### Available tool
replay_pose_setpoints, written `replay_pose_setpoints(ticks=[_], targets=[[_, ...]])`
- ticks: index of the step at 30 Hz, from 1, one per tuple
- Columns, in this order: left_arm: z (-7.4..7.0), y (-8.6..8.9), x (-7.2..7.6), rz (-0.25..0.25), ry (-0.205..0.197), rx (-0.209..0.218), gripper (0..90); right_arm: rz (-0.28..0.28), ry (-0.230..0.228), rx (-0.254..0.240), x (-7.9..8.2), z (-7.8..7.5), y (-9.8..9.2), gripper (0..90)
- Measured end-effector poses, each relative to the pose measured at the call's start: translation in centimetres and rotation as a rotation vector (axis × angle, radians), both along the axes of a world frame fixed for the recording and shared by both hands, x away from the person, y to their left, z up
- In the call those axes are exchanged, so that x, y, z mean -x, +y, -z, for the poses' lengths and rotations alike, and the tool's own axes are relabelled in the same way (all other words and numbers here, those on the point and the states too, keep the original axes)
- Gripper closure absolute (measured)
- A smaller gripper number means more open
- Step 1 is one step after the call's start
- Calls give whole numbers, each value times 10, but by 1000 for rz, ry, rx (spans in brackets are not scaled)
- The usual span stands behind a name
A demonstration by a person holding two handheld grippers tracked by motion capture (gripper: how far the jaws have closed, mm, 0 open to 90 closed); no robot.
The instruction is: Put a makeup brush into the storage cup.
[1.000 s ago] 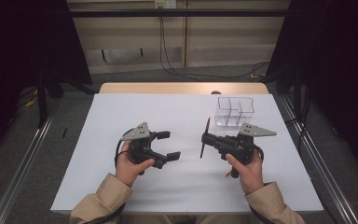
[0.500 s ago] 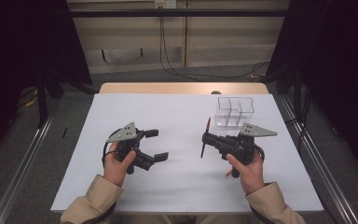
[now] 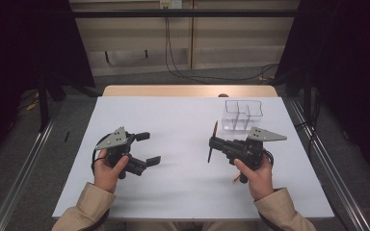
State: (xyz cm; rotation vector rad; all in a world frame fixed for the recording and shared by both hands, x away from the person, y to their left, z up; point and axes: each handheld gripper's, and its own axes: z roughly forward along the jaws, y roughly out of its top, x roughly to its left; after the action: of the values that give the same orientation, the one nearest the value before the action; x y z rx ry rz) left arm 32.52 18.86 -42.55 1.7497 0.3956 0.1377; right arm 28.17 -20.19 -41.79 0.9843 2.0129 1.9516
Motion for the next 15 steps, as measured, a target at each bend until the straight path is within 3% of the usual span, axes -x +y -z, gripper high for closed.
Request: replay_pose_setpoints(ticks=[15], targets=[[1,29,6,-54,-18,-24,21,1,0,4,0,0,-1,839]])
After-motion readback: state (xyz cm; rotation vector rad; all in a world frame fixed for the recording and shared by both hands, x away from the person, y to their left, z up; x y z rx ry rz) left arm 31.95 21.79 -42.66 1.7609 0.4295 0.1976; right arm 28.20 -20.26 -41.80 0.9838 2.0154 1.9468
